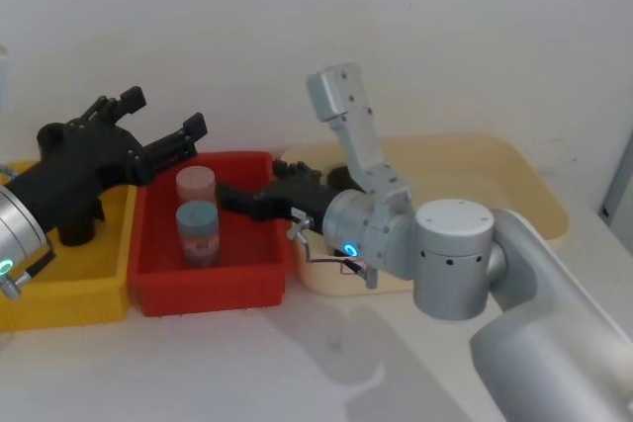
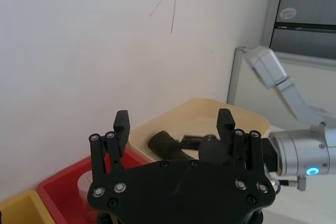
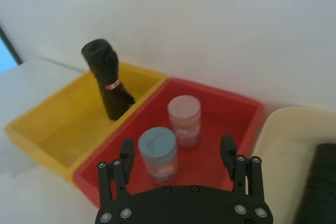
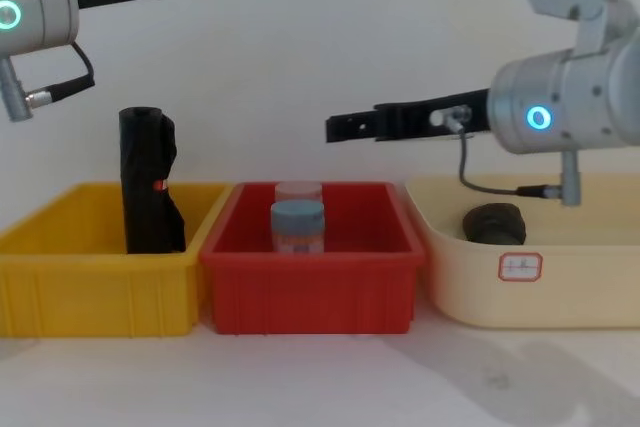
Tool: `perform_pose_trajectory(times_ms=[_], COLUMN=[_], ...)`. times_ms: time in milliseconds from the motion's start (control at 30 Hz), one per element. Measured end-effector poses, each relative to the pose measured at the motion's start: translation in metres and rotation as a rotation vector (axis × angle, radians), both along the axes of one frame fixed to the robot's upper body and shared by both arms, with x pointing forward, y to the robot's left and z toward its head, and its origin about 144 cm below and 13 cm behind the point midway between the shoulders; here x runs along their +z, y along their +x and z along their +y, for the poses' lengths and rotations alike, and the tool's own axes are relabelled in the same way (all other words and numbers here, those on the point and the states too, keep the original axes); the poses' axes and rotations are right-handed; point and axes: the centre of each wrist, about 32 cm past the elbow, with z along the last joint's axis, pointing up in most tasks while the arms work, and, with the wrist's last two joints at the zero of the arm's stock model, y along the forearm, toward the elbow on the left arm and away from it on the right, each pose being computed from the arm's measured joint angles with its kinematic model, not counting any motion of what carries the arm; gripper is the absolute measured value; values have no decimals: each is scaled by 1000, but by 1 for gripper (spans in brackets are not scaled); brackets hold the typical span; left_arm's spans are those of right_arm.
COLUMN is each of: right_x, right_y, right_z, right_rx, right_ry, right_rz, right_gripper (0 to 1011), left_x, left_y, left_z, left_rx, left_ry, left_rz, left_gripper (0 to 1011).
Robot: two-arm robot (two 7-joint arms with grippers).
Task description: Pick up the garbage bag with the one hand and transfer it to the other hand.
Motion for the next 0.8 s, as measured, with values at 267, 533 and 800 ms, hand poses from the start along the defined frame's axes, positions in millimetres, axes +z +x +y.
perform_pose_trajectory(times_ms=[267, 533, 800], right_x=[-2, -4, -6], right_y=[6, 14, 19], right_z=[17, 26, 31], right_rx=[17, 0, -10], right_ry=[-14, -16, -13], right_rz=[61, 103, 132], right_gripper=[1001, 1001, 1001], left_x=[-1, -3, -6], left_y=[-1, 3, 10], left_z=[0, 2, 3], left_rx=[18, 81, 129], left_ry=[6, 35, 61], left_rz=[6, 15, 17], left_gripper=[1001, 1001, 1001])
